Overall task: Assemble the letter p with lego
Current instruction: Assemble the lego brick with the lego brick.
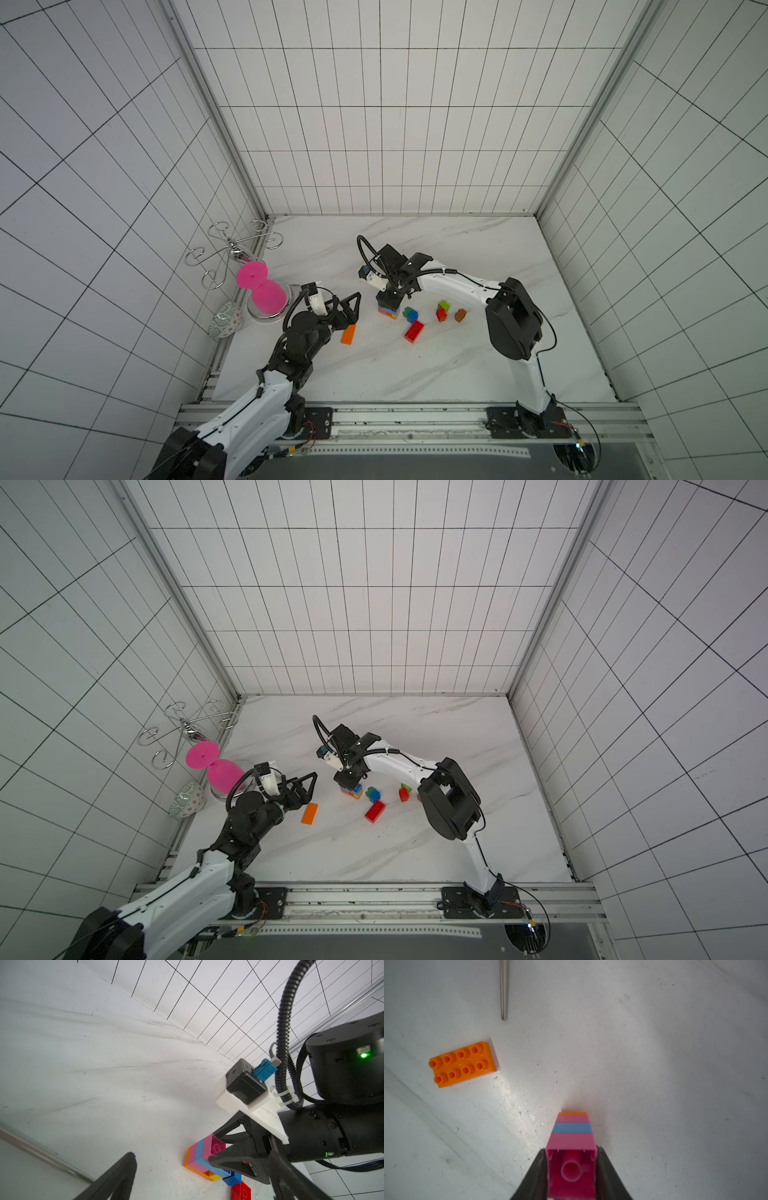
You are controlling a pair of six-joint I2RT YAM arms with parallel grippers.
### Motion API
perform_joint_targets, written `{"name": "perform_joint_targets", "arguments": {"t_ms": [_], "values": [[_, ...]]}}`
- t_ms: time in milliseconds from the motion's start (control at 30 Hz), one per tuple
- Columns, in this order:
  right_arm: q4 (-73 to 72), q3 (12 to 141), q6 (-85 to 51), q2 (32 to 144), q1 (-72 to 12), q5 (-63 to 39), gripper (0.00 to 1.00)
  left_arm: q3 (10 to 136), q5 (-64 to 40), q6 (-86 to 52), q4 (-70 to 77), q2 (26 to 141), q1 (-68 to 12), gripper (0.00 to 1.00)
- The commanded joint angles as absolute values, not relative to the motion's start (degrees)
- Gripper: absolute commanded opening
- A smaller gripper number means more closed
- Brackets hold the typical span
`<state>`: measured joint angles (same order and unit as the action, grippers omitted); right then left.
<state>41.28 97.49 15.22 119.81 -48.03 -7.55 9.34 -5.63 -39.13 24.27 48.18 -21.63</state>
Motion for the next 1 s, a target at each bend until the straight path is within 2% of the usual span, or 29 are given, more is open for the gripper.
{"name": "perform_joint_targets", "arguments": {"t_ms": [0,767,867,967], "values": [[48.0,93.8,14.1,125.5,-47.8,-4.1,0.0,11.3,-5.7,-38.5,25.7,48.5,-21.4,0.97],[50.3,92.6,15.3,128.3,-49.0,-4.1,0.0,11.5,-6.2,-38.7,25.2,48.0,-21.5,0.97],[49.9,93.4,13.7,125.3,-48.6,-6.7,0.06,11.5,-6.3,-38.6,25.3,47.9,-21.4,0.97],[49.0,94.7,11.6,120.3,-48.2,-7.7,0.26,11.4,-7.0,-38.2,25.7,47.9,-21.5,0.97]]}}
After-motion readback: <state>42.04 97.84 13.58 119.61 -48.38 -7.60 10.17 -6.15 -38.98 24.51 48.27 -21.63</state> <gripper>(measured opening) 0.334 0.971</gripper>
